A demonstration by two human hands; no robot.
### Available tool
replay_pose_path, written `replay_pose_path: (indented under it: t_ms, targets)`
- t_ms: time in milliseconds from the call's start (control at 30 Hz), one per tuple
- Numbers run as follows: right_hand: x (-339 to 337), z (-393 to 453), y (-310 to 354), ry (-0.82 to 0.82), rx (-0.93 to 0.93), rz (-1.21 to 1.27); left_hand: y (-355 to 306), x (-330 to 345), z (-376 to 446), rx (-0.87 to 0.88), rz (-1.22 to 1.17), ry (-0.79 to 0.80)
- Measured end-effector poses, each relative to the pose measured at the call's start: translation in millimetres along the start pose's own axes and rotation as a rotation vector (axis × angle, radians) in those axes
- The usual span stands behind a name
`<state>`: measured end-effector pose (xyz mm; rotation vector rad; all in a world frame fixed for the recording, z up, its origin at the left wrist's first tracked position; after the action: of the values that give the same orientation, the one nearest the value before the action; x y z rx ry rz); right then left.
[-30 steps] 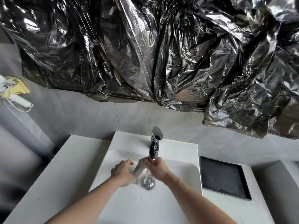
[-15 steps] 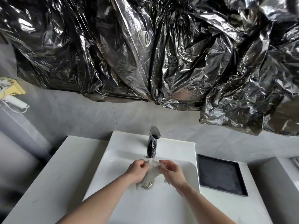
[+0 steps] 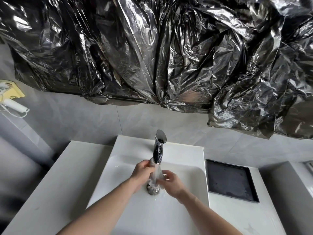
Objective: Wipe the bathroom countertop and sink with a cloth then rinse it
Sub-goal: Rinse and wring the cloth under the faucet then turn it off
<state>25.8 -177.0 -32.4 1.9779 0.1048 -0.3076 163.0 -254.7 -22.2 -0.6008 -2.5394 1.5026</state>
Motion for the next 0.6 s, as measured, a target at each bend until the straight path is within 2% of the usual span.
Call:
replay_pose_path:
  t_ms: [133,233,433,600]
  targets:
    - [-1,8,8,-0.093,0.018,0.078,8,-27,2,-0.012,0.056,-0.085]
    - [2,14,13,-0.087,0.024,0.116,12,-49,3,0.0,0.185,-0.197]
    - [-1,18,26,-0.089,-0.01,-0.026,4,-75,1,0.079,0.619,-0.304]
    - [1,18,32,-0.061,-0.034,-0.036,5,-81,-3,0.064,0.717,-0.32]
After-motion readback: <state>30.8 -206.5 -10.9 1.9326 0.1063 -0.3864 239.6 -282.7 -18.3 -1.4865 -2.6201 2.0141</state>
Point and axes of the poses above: each hand's wrist, its own z-axis towards the middle knuckle, its own x-axis out of the palm, y = z × x, the point moved 10 cm from there along z, towards the middle knuckle, and after that the axes turned 2 degrees about -x, right-handed, at the moved point
